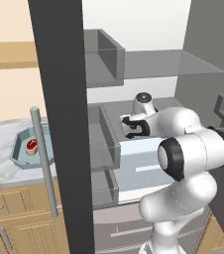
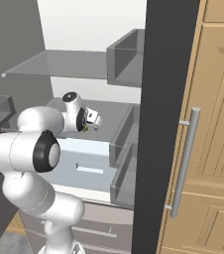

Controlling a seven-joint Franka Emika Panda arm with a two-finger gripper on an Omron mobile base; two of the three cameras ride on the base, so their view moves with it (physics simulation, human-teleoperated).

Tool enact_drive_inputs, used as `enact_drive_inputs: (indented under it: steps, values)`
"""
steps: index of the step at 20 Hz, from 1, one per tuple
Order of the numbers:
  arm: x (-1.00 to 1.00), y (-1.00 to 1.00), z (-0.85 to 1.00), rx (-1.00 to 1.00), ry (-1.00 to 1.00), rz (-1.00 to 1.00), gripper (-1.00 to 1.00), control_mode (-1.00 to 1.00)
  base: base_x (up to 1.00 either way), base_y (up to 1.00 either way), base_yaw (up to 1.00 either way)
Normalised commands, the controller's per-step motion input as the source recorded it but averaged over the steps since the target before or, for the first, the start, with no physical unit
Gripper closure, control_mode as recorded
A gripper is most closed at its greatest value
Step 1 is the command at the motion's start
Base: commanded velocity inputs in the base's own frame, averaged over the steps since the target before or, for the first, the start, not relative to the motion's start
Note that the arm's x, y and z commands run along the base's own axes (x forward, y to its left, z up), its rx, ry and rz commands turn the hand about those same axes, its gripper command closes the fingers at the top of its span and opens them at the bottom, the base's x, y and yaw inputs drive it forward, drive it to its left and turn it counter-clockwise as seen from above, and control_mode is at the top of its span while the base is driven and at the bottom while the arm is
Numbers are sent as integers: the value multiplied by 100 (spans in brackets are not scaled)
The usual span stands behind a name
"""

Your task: Place one broccoli and one steak in each tupperware on the nearby counter, to pack two identical lunches.

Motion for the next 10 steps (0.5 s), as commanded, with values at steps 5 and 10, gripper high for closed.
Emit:
enact_drive_inputs:
  steps: [5,10]
  values:
    - [-15,0,-53,0,1,-7,100,-100,0,0,0]
    - [-8,-2,-53,0,0,-6,100,-100,0,0,0]
